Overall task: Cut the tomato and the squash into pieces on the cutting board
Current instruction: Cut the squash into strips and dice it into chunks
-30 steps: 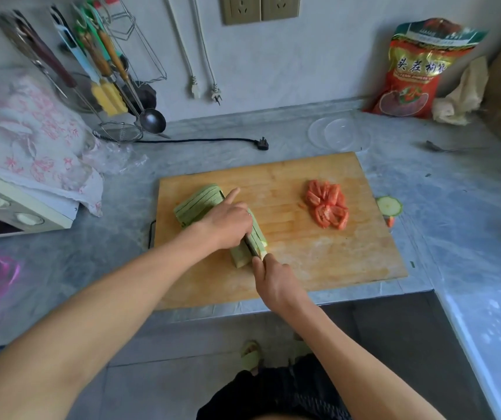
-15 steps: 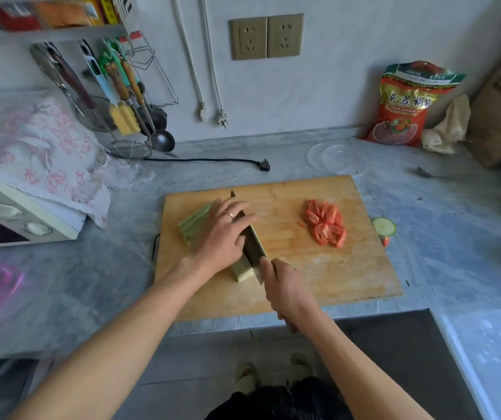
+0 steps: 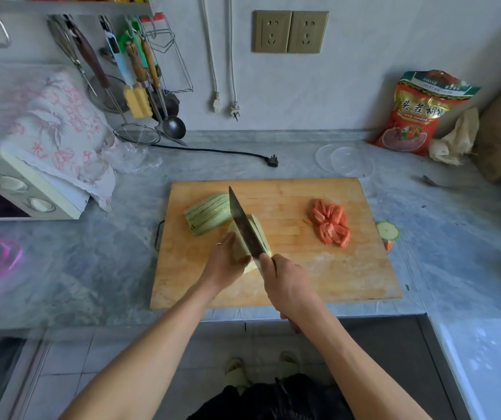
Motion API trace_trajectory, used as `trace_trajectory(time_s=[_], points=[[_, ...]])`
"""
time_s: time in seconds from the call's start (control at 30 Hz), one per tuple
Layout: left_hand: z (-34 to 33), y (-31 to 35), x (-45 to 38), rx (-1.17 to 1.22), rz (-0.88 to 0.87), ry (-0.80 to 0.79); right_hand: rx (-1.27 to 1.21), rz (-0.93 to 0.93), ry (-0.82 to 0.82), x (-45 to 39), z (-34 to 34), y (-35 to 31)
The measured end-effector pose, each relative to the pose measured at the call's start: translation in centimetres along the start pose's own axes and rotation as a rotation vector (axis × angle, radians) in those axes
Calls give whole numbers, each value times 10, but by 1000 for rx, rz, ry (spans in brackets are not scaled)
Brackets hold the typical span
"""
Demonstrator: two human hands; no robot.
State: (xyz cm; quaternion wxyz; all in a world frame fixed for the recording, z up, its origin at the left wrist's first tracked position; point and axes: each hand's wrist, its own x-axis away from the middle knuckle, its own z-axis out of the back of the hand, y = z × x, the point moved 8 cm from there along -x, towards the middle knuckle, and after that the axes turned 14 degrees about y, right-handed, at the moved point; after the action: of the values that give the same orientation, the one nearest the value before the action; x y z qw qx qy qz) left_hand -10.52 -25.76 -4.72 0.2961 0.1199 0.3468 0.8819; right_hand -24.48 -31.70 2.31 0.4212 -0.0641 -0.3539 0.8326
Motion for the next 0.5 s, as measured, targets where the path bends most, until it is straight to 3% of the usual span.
trace_trajectory(time_s=[0.13,0.5], points=[[-5,-1,0,43,-66,-11,35,4,-3,-1,-5,0],[-2,-4,-2,121,-39,-9,88,13,-18,3,-18,-7]])
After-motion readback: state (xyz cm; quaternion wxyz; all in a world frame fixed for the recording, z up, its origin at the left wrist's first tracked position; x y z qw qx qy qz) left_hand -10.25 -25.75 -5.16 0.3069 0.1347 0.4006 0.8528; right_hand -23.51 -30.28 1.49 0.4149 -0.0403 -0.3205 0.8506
